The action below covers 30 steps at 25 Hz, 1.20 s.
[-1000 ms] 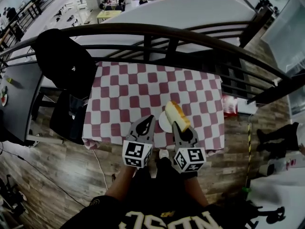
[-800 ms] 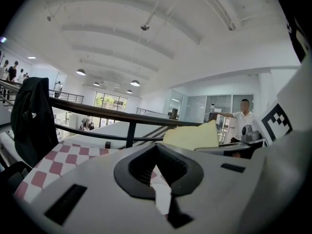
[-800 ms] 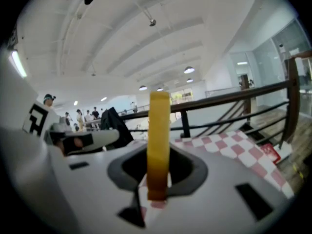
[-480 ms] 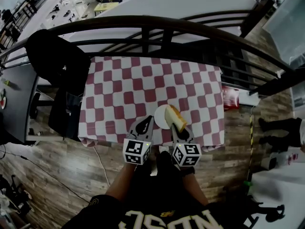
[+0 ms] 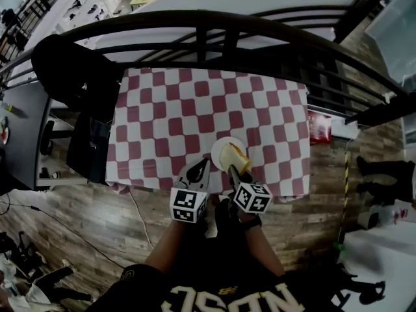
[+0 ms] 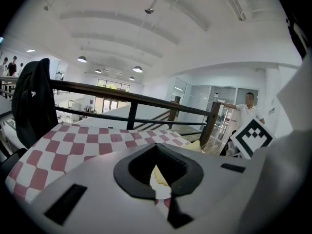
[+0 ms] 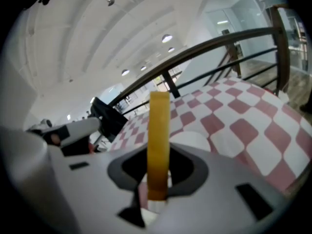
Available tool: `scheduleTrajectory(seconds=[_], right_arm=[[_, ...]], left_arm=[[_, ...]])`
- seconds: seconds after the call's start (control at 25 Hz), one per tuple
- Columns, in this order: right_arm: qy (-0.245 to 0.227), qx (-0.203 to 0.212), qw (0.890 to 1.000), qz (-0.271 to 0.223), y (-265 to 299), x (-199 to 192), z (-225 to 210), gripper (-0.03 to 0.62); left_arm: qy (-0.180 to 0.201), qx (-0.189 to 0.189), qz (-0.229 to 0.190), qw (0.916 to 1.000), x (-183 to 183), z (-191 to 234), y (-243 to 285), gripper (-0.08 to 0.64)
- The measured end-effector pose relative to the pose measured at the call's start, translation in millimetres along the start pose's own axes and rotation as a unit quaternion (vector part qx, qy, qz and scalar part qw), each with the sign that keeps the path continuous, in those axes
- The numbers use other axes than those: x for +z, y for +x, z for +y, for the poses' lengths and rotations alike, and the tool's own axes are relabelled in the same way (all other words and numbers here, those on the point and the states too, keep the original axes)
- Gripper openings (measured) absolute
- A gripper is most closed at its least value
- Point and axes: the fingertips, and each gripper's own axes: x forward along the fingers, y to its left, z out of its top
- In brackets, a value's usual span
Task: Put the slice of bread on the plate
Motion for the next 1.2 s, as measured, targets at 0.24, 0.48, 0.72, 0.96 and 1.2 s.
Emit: scheduleTrajectory(seconds=[0.24,0.48,0.72,0.96,1.2], right_arm=[[0.075,0.004,0.996,0.04,33.1,-20.6,-15.3,0.094],[0.142,0.007,0.988,0.062,57.3,-29.1,-30.1,0.094],[0.154,-0.011,0.986,0.07,69.7,-30.0,-45.5,0.094],[0.053,-0.106,0.987,0.105,66.8,-34.5,-69.5,0.181],[-0.005,-0.171,0.973,0.154,62.6,-36.9,-96.4,0.323]], left_arm=[[-0.001,0.004,0.012,0.9999,-7.9,2.2,0.8,0.018],[-0.007,0.016,0.022,0.9996,-18.2,8.9,-4.4,0.018],[-0.022,0.023,0.021,0.9993,-19.4,15.2,-6.5,0.018],[-0.026,0.024,0.02,0.9992,-17.5,16.4,-4.1,0.018],[-0.027,0.015,0.021,0.9993,-16.5,11.3,1.6,0.018]])
